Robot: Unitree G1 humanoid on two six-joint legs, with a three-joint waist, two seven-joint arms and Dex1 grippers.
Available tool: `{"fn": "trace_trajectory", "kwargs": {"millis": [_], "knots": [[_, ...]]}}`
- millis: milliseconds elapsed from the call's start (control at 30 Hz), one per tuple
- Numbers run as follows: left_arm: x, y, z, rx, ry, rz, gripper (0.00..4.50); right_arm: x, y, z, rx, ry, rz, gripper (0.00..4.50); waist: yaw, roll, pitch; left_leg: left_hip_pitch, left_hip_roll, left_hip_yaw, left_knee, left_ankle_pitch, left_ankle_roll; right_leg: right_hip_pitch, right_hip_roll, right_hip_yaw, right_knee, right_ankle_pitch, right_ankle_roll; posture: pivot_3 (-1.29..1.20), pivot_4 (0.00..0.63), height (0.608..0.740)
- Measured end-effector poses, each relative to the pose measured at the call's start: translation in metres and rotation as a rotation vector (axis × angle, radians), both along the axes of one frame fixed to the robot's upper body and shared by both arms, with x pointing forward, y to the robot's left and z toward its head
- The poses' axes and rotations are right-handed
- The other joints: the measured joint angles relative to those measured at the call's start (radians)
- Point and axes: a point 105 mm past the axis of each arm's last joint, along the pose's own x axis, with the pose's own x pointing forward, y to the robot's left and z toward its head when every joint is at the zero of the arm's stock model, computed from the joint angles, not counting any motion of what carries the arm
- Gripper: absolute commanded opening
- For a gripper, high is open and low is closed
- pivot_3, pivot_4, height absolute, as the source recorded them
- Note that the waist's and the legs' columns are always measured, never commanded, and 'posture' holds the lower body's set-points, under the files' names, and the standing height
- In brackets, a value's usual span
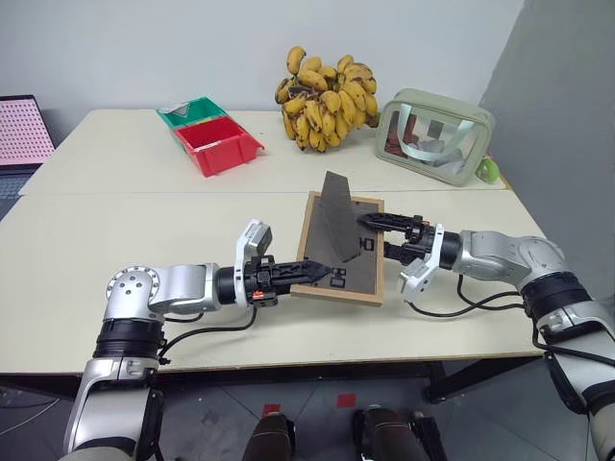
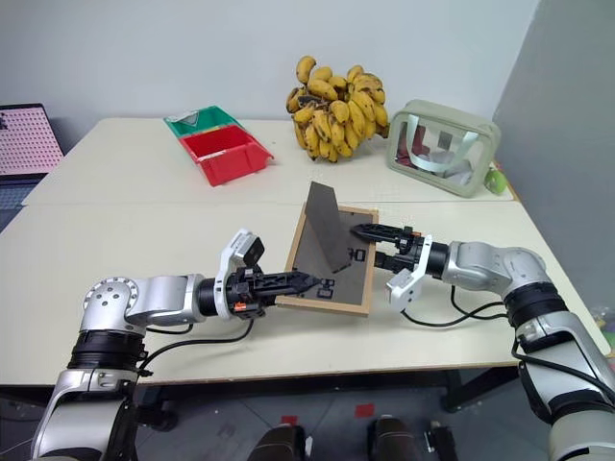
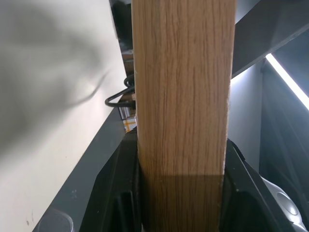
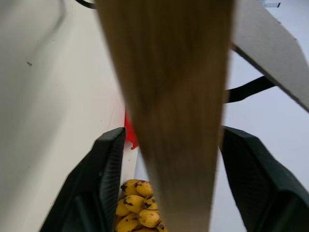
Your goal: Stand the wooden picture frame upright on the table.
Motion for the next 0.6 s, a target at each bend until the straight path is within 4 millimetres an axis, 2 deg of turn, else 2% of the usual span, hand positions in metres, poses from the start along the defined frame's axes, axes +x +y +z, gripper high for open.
{"fn": "trace_trajectory", "kwargs": {"millis": [167,233,267,300,467,533,600], "knots": [[-0.004,-0.003,0.003,-0.025,-0.026,0.013,1.29,0.000,-0.004,0.007,0.013,-0.028,0.007,1.35,0.000,0.000,0.000,0.002,0.000,0.000,0.000,0.000,0.000,0.004,0.000,0.000,-0.001,0.000,0.000,0.00,0.150,0.740],[-0.007,-0.005,0.005,-0.028,-0.045,0.015,1.99,-0.002,-0.005,0.010,0.011,-0.045,0.021,1.35,0.001,0.000,0.000,0.002,0.000,-0.001,0.000,0.000,0.001,0.004,0.000,0.000,-0.001,0.000,0.000,0.00,0.150,0.740],[-0.006,-0.006,0.008,-0.024,-0.065,0.022,2.02,-0.002,-0.007,0.010,0.004,-0.046,0.020,1.34,0.001,0.000,0.000,0.002,0.000,-0.001,0.000,0.000,0.001,0.004,0.000,-0.001,-0.001,0.000,0.000,0.00,0.150,0.740],[-0.005,-0.006,0.010,-0.014,-0.082,0.035,2.41,-0.002,-0.009,0.009,0.001,-0.047,0.017,1.28,0.001,0.000,0.000,0.002,0.000,-0.001,0.000,0.000,0.001,0.004,0.000,0.000,-0.001,0.000,0.000,0.00,0.150,0.740],[0.002,-0.005,0.013,-0.024,-0.096,0.094,3.28,-0.003,-0.012,0.015,0.018,-0.053,0.028,1.28,0.001,0.000,0.000,0.002,0.000,-0.001,0.001,0.000,0.001,0.005,0.000,-0.001,-0.001,0.000,0.000,0.00,0.150,0.740],[0.012,0.006,0.022,-0.038,-0.113,0.170,3.69,-0.003,-0.016,0.013,0.016,-0.036,0.031,1.28,0.001,0.000,0.000,0.003,0.000,-0.001,0.001,0.000,0.001,0.005,0.000,-0.001,-0.001,0.000,0.000,0.00,0.150,0.740],[0.022,0.029,0.031,-0.028,-0.141,0.281,4.11,-0.001,-0.021,0.012,0.027,0.014,0.027,1.28,-0.004,0.000,0.000,0.003,0.000,-0.001,0.001,0.000,0.001,0.005,0.000,0.000,-0.001,0.000,0.000,0.00,0.150,0.740]]}}
